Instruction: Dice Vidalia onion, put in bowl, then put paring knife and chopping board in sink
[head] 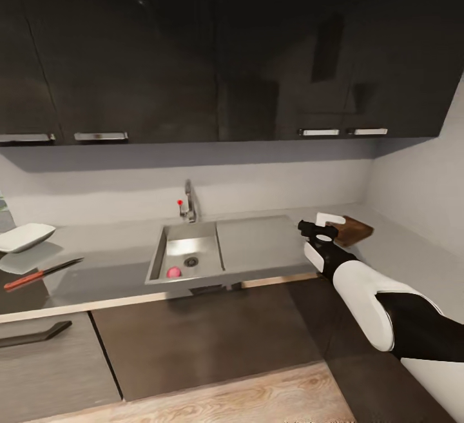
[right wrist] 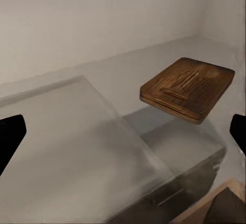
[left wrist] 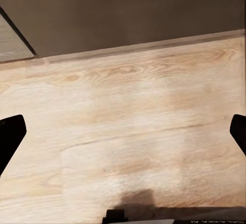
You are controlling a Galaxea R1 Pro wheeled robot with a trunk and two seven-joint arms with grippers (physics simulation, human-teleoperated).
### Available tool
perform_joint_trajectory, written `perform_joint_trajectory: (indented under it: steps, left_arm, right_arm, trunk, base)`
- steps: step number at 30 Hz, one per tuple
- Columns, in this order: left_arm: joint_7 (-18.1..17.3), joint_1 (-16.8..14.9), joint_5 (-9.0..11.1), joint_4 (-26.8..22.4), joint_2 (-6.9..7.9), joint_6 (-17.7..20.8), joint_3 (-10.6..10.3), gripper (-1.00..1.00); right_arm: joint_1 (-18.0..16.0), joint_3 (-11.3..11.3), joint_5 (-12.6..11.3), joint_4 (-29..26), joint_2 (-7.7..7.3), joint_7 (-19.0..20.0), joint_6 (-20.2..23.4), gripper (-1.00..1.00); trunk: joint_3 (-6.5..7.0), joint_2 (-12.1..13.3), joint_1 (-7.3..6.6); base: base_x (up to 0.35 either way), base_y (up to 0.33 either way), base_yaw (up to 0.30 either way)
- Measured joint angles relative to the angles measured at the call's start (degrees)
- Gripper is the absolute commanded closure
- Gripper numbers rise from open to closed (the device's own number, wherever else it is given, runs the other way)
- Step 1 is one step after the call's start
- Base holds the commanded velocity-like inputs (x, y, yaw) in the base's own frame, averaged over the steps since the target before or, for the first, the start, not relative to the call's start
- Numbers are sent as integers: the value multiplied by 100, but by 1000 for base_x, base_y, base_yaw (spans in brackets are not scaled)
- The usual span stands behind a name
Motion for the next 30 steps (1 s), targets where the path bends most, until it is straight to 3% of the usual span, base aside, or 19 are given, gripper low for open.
perform_joint_trajectory:
  steps: [10, 21, 24, 26, 29, 30]
  left_arm:
    - [0, 0, 4, -1, 0, 1, -2, -100]
    - [0, 0, 2, 44, 0, -4, -6, -100]
    - [0, 0, 1, 56, -1, -7, -6, -100]
    - [0, 0, 1, 61, -1, -6, -6, -100]
    - [-2, 0, 0, 63, 0, -5, -6, -100]
    - [-3, 0, 1, 63, 0, -4, -6, -100]
  right_arm:
    - [1, 0, -1, 8, 0, -1, 1, -100]
    - [-1, 0, -7, 0, 37, -7, 46, -100]
    - [-2, -13, -12, -61, 44, -37, 404, -100]
    - [-9, -18, -23, -412, 27, -113, 1087, -100]
    - [-13, -19, -10, -1404, 19, -294, 2164, -100]
    - [-12, -21, -14, -1540, 16, -319, 2330, -100]
  trunk:
    - [28, 0, 0]
    - [34, 0, 0]
    - [34, 0, 0]
    - [35, -1, 0]
    - [36, -1, 0]
    - [35, -1, 0]
  base:
    - [0, 280, -215]
    - [0, 130, -29]
    - [0, 6, -1]
    - [0, 2, 0]
    - [0, 0, 0]
    - [0, 0, 0]
